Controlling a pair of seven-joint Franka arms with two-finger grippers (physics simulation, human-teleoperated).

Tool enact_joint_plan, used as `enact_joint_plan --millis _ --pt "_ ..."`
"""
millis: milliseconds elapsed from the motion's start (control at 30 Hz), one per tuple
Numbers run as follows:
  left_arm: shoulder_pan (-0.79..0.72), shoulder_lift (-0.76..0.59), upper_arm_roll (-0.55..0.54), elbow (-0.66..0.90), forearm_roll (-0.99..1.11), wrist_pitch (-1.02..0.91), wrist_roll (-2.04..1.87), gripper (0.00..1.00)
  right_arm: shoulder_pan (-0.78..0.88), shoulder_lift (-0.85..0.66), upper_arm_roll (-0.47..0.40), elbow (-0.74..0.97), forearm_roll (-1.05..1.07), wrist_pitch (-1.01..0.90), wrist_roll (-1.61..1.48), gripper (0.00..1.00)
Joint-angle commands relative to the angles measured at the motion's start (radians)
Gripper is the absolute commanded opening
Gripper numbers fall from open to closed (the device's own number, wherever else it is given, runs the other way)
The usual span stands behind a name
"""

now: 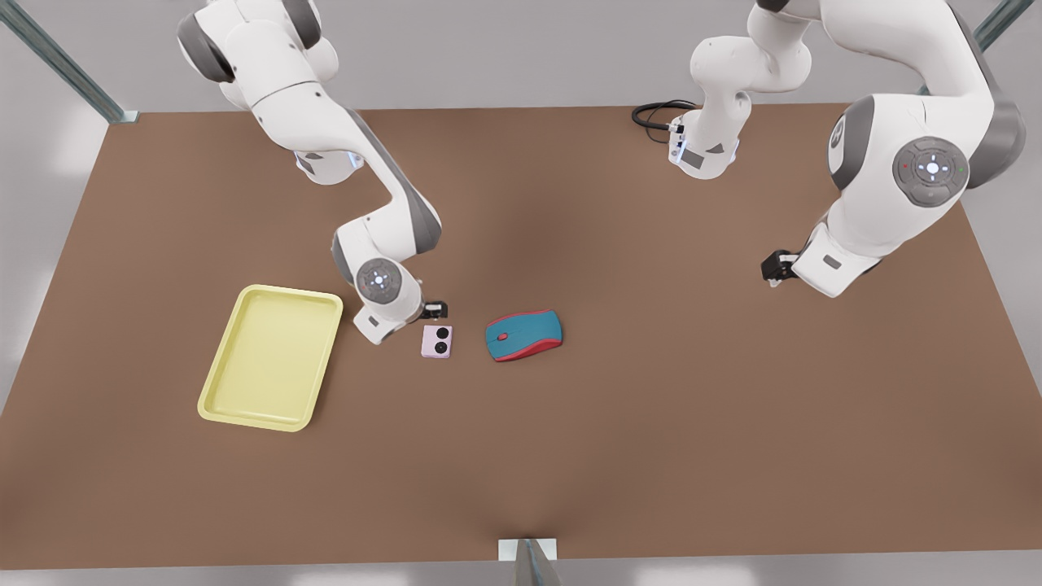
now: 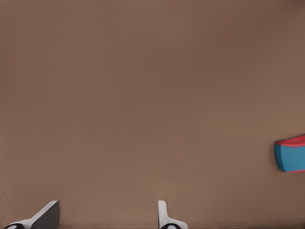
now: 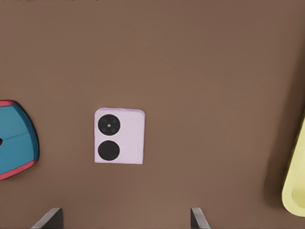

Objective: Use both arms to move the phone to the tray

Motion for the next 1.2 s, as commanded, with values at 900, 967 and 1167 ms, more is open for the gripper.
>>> enact_joint_plan --millis 900,967,1167 --pt "0.0 0.037 0.001 0.0 0.001 -0.005 0.208 1.0 -0.006 0.177 0.032 -0.034 -0.019 0.348 -0.112 1.0" --pt "0.0 0.037 0.001 0.0 0.001 -0.005 0.208 1.0 -0.009 0.179 0.032 -0.042 -0.019 0.363 -0.115 1.0" --pt "0.001 0.044 0.001 0.002 0.001 -0.003 0.208 1.0 -0.008 0.208 0.032 -0.04 -0.019 0.382 -0.124 1.0"
